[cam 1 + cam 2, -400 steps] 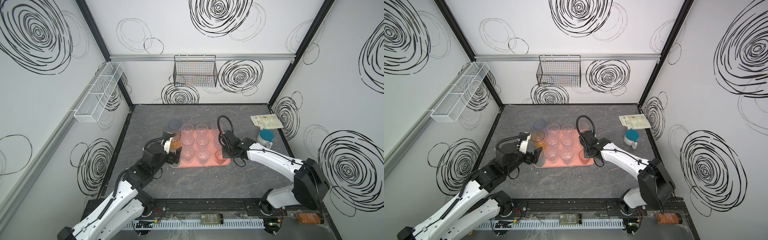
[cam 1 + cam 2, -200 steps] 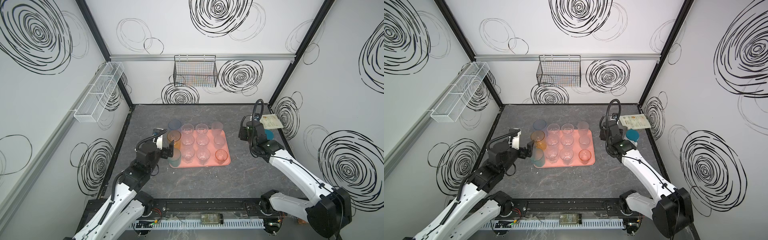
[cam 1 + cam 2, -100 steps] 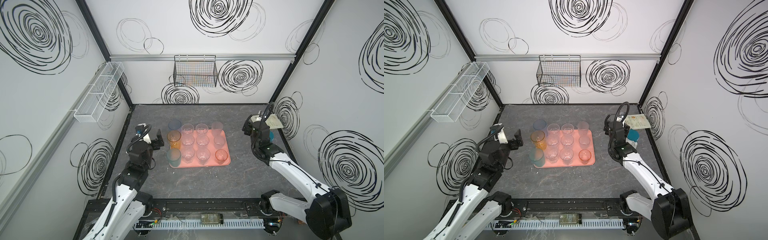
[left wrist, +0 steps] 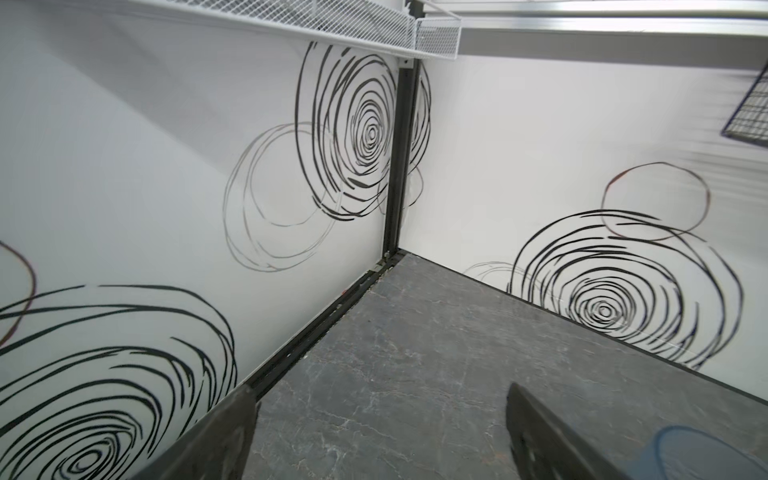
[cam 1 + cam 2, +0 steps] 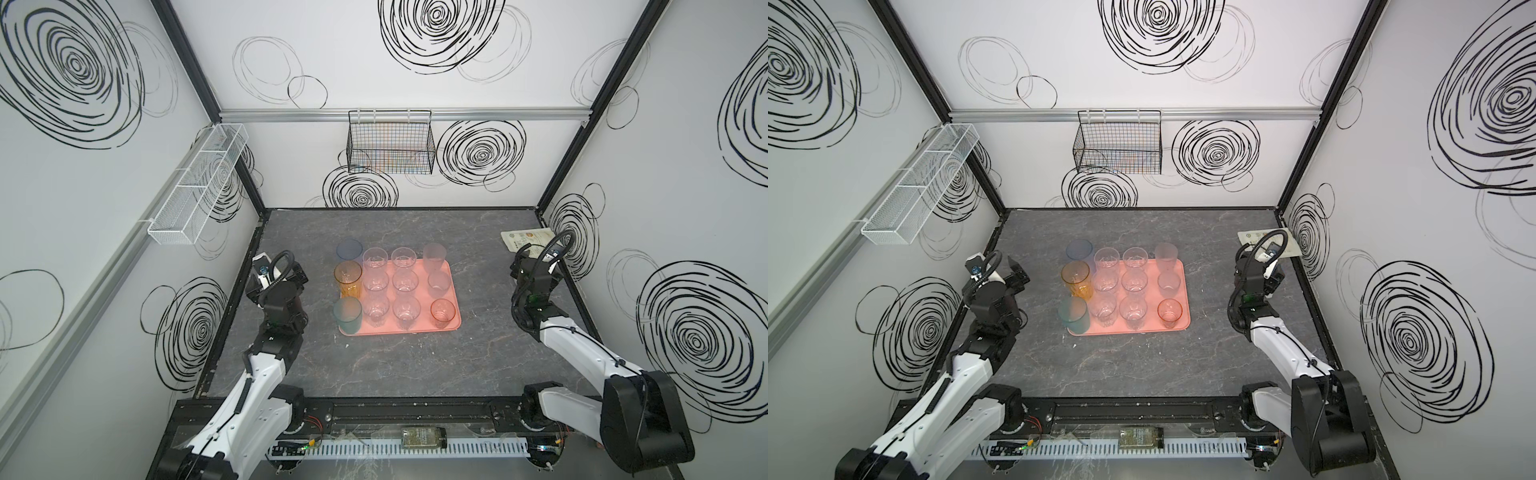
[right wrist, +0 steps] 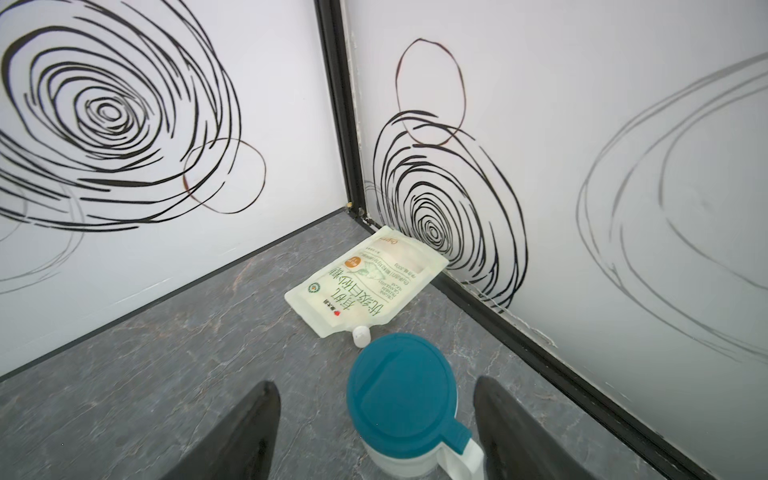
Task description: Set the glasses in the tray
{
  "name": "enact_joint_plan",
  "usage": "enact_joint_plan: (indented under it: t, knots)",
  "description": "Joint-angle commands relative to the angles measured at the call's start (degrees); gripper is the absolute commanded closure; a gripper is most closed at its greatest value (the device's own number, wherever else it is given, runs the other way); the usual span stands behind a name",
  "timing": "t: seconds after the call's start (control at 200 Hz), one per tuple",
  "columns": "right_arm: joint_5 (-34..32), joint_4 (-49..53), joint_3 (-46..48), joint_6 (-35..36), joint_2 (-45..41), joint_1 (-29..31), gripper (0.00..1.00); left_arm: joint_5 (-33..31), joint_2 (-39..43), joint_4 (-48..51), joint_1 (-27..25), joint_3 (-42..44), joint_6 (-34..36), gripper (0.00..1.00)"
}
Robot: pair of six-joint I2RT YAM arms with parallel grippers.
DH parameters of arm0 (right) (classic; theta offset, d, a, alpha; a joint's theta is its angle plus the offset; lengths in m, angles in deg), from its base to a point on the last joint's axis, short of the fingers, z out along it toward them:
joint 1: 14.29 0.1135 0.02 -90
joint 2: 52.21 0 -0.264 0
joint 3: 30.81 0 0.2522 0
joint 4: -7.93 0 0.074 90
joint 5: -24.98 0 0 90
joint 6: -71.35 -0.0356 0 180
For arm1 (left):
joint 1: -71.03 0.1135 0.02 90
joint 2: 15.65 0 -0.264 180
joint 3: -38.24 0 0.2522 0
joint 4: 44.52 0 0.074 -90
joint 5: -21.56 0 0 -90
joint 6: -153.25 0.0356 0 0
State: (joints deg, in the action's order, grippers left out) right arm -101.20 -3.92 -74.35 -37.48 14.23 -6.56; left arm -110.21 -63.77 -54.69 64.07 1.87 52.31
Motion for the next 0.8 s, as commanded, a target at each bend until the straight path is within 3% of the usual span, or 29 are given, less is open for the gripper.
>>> enact_joint_plan:
  t: [0.0,0.17,0.415,0.53,0.795]
  knots:
    - [-3.5,-3.2,0.9,0.6,2.5,-0.1,0.23,-6.0,-1.9,-10.2,-0.6,2.5,1.0,0.04]
    - [-2.8,-8.2,5.2,1.2,4.0,-0.1,0.23,-11.0,-4.4,-18.0,-3.0,5.2,4.2,0.04]
    - [-2.8,-15.6,7.9,5.8,8.4,-0.2,0.23,-12.1,-12.8,-35.7,-5.9,12.8,7.3,0.04]
    - [-1.2,-24.6,11.8,8.6,9.0,-1.4,0.23,-10.1,-18.1,-45.6,-6.3,15.8,9.4,0.04]
    - [4.6,-34.1,15.7,9.5,11.5,-4.0,0.24,-1.9,-26.2,-55.7,-3.7,17.9,6.7,0.04]
